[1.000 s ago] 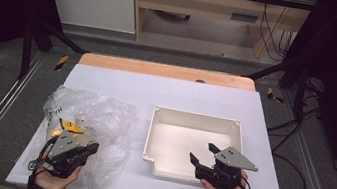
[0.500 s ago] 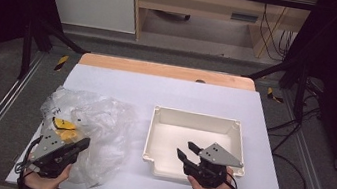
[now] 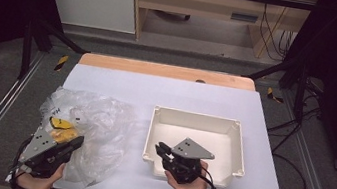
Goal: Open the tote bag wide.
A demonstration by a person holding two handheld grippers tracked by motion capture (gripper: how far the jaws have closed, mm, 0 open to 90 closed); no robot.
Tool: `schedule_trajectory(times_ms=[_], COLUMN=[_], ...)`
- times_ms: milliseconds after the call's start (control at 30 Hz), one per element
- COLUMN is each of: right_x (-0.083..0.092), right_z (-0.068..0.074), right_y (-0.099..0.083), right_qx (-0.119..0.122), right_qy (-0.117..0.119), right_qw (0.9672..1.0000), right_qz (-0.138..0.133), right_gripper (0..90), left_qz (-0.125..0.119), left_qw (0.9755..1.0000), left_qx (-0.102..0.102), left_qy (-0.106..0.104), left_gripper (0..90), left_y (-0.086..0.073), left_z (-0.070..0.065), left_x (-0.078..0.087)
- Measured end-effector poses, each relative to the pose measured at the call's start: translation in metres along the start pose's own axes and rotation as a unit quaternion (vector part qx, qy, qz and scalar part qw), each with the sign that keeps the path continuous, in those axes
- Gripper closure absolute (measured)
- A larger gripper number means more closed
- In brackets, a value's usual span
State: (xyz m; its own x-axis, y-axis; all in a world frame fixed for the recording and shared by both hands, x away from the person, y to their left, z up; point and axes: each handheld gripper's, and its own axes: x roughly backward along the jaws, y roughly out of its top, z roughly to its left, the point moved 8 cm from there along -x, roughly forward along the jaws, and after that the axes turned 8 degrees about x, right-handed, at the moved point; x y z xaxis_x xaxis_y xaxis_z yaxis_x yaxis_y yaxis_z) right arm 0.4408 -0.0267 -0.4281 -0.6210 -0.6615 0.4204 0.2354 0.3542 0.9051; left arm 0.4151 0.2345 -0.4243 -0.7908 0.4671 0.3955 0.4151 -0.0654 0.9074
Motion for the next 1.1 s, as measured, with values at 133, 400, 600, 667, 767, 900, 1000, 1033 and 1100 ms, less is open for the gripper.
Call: schedule_trajectory(times_ms=[133, 400, 600, 667, 767, 900, 1000, 1033, 1100], right_x=[-0.018, -0.045, -0.065, -0.076, -0.089, -0.105, -0.113, -0.113, -0.118], right_z=[0.020, 0.045, 0.065, 0.075, 0.085, 0.097, 0.102, 0.102, 0.104], right_y=[0.006, 0.015, 0.014, 0.009, 0.005, -0.003, -0.011, -0.011, -0.019], right_qx=[0.010, 0.020, 0.024, 0.030, 0.032, 0.035, 0.037, 0.037, 0.033], right_qy=[0.026, 0.044, 0.056, 0.059, 0.063, 0.064, 0.064, 0.064, 0.066], right_qw=[0.9996, 0.9988, 0.9980, 0.9973, 0.9967, 0.9959, 0.9953, 0.9953, 0.9947], right_qz=[0.007, 0.012, 0.020, 0.031, 0.040, 0.053, 0.063, 0.063, 0.071], right_gripper=[90.0, 90.0, 90.0, 90.0, 90.0, 90.0, 90.0, 90.0, 90.0], left_qz=[-0.003, -0.009, -0.014, -0.015, -0.017, -0.017, -0.017, -0.018, -0.018], left_qw=[1.0000, 0.9999, 0.9999, 0.9998, 0.9998, 0.9998, 0.9997, 0.9997, 0.9997], left_qx=[0.001, 0.005, 0.008, 0.009, 0.011, 0.011, 0.012, 0.013, 0.013], left_qy=[0.002, 0.002, 0.004, 0.005, 0.007, 0.008, 0.008, 0.008, 0.009], left_gripper=[89.8, 89.9, 89.9, 89.9, 89.9, 89.9, 89.9, 89.9, 89.9], left_y=[0.000, 0.001, 0.001, 0.000, 0.000, -0.001, -0.002, -0.003, -0.003], left_z=[0.003, 0.008, 0.012, 0.014, 0.016, 0.019, 0.021, 0.021, 0.023], left_x=[0.003, 0.007, 0.011, 0.013, 0.014, 0.017, 0.018, 0.019, 0.020])
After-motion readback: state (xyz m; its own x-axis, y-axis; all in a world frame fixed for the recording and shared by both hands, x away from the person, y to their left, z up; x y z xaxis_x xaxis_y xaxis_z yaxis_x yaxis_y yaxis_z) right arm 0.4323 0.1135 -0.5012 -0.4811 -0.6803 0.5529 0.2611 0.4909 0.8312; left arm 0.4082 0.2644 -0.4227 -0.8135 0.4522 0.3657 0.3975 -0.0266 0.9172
